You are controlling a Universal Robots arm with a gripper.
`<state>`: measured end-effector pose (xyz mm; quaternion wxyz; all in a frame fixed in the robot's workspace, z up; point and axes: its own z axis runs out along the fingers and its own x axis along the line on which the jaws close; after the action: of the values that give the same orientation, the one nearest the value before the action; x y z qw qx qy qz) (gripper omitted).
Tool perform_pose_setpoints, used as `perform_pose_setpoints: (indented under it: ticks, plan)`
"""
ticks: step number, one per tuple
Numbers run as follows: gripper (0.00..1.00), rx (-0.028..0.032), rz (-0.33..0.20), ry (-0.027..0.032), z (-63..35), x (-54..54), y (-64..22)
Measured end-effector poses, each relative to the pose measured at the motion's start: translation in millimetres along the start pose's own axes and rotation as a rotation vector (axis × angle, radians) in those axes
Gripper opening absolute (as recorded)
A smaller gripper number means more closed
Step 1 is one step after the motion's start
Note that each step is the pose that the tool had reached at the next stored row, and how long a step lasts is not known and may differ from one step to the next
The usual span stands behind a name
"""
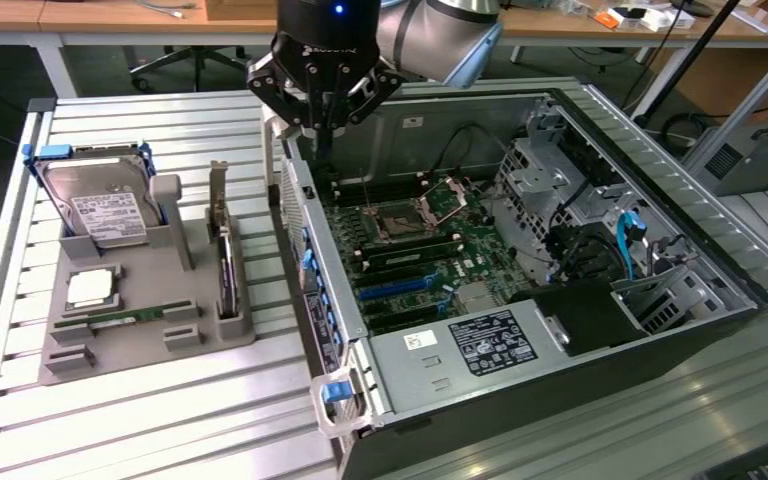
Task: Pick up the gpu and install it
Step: 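Reach for the gpu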
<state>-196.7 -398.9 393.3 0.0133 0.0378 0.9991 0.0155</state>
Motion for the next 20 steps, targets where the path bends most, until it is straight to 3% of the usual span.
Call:
perform_pose_setpoints:
  ticks: [20]
  plan:
    - [0.11, 0.0026, 0.000, -0.0002, -0.2, 8.6, -0.6]
